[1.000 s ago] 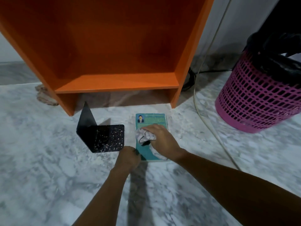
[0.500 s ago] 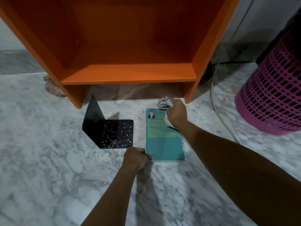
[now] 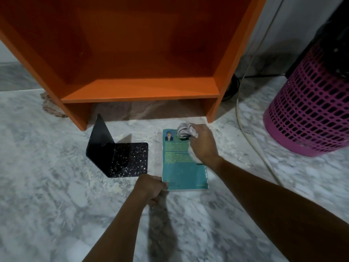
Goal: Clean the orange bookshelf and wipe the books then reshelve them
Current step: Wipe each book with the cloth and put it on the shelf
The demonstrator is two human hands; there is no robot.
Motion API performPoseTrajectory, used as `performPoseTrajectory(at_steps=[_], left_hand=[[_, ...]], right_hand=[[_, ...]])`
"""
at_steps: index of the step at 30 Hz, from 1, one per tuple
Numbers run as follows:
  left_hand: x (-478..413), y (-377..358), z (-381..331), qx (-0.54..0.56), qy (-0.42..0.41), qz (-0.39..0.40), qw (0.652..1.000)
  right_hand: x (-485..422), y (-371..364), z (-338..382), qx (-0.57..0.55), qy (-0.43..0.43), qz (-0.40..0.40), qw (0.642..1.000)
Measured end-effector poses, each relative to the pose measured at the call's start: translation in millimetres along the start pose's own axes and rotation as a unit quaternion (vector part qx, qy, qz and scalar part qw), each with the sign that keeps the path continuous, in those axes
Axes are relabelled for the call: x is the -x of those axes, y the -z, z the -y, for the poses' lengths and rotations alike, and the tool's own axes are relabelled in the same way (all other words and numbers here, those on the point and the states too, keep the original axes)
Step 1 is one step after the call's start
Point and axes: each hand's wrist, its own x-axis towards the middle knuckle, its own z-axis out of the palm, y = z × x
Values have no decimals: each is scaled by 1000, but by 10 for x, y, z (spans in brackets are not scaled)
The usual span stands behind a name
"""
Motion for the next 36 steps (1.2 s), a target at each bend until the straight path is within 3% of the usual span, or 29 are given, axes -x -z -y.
performPoseTrajectory(at_steps=[4, 6, 8, 10, 13, 16, 19, 21, 22, 25, 27, 36], left_hand=[[-1, 57, -65, 11, 52, 49, 997], [7, 63, -76, 21, 66, 65, 996], [12, 59, -80, 34, 79, 74, 994], [-2, 53, -79, 35, 81, 63, 994], [-8, 45, -66, 41, 81, 51, 995], [-11, 45, -69, 28, 75, 49, 996], [-5, 47, -96, -21, 49, 41, 998], [-1, 62, -121, -50, 32, 37, 998], [-10, 67, -128, -63, 21, 34, 997], [1, 82, -139, -102, -4, 34, 994], [31, 83, -177, -126, -13, 24, 992], [-31, -41, -316, -50, -21, -73, 996]], right_hand=[[922, 22, 219, -24, 157, 186, 970], [1210, -30, 99, 3, 245, 192, 950], [1158, -33, -66, 11, 201, 141, 969], [922, 19, -164, -23, 81, 86, 993], [430, 149, -280, -37, -5, 23, 999], [159, 153, -85, 5, 21, -2, 1000], [141, -26, 336, 3, 136, 66, 988], [126, -183, 449, 72, 175, 115, 975], [66, -234, 398, 89, 148, 113, 978], [-89, -142, 163, 56, -56, -3, 997], [-103, 5, 19, 49, -117, -58, 990], [344, 92, 92, 16, -82, -3, 997]])
